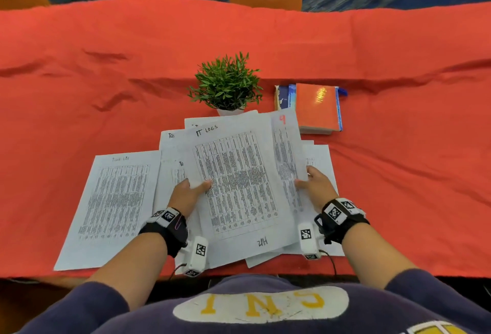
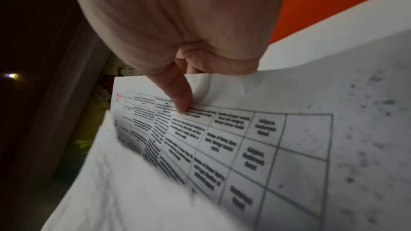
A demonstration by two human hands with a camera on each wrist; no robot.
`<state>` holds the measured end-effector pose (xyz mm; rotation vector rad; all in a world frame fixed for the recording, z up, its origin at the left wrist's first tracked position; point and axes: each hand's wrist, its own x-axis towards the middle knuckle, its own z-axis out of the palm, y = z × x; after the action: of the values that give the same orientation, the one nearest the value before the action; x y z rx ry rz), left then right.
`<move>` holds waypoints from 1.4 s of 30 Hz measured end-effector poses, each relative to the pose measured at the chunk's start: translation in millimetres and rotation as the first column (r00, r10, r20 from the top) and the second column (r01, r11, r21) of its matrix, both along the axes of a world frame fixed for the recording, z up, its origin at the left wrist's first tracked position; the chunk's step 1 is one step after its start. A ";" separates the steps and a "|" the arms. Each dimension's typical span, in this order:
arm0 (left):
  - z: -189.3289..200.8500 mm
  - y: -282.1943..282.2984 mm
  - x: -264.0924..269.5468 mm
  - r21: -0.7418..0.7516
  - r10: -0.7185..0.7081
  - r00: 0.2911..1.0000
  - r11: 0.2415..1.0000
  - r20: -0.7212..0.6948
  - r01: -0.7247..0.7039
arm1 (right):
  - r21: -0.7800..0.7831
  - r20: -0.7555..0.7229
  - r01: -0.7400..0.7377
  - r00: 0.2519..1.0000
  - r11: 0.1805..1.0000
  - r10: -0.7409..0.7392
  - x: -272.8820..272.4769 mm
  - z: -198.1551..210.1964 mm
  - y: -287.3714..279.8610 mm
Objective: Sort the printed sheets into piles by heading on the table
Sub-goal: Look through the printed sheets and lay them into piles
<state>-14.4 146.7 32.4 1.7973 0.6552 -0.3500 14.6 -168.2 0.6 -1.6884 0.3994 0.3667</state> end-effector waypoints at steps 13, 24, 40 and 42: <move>-2.5 -2.9 3.3 0.008 0.038 0.998 0.999 0.057 -0.039 | -0.063 -0.072 -0.236 0.970 0.970 0.231 -11.5 17.5 44.8; -17.0 30.2 -6.6 0.296 -0.074 0.997 0.953 0.026 0.063 | -0.794 -0.181 -0.075 0.977 0.603 -0.117 -29.9 -34.3 -26.3; -15.2 46.8 -13.5 0.209 0.007 0.998 0.978 0.067 -0.021 | -0.607 -0.216 -0.197 0.973 0.770 0.078 -9.8 -35.0 15.6; -13.4 48.6 -12.8 0.197 0.027 0.997 0.980 0.078 -0.042 | -0.719 -0.232 -0.203 0.972 0.664 0.045 -11.8 -32.9 0.9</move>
<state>-27.2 195.3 19.0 1.9760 0.6869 -0.1978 2.8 -167.2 -32.3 -2.5107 0.6389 0.5180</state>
